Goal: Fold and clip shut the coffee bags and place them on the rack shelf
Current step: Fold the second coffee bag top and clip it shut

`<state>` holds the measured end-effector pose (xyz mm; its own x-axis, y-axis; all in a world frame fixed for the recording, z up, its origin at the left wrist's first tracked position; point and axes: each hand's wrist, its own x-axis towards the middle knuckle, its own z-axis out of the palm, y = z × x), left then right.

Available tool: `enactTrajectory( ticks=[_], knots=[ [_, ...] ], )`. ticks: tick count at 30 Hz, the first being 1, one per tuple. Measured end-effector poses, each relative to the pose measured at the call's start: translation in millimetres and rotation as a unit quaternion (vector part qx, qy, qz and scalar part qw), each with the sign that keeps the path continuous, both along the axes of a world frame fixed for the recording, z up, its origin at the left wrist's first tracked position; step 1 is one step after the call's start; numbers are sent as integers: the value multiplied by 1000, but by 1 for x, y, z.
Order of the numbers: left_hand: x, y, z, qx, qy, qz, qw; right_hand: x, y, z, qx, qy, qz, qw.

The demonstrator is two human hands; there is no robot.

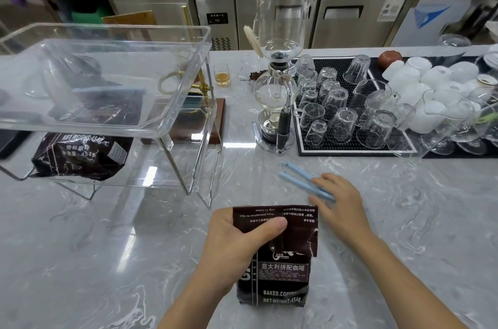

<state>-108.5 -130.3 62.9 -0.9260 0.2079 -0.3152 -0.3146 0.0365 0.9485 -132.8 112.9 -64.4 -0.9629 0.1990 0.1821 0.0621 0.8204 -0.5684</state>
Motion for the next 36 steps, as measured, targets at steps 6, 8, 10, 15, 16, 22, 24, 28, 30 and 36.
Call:
enactTrajectory(
  ticks=[6,8,10,15,16,22,24,28,30,36],
  knots=[
    [1,0,0,-3,-3,1,1000,-11,0,-2,35,15,-5,999],
    [1,0,-1,-4,-3,3,1000,-12,1,-3,34,24,0,999],
    [1,0,-1,-3,-2,3,1000,-11,1,-4,23,27,-2,999],
    [2,0,-1,-3,-1,7,1000,-3,-2,3,-21,45,-4,999],
    [2,0,-2,-5,0,7,1000,-1,-2,5,-33,47,-10,998],
    [4,-1,-2,1,-2,4,1000,18,-3,30,-212,35,-59,975],
    [4,-1,-1,1,-1,3,1000,25,-5,52,-283,41,-68,956],
    [4,-1,-1,4,-2,2,1000,43,-7,100,-384,51,-27,922],
    [4,-1,-2,6,2,3,1000,52,-8,118,-395,39,2,918],
    [4,0,-3,9,-1,2,1000,68,-18,142,-402,-25,69,913]
  ],
)
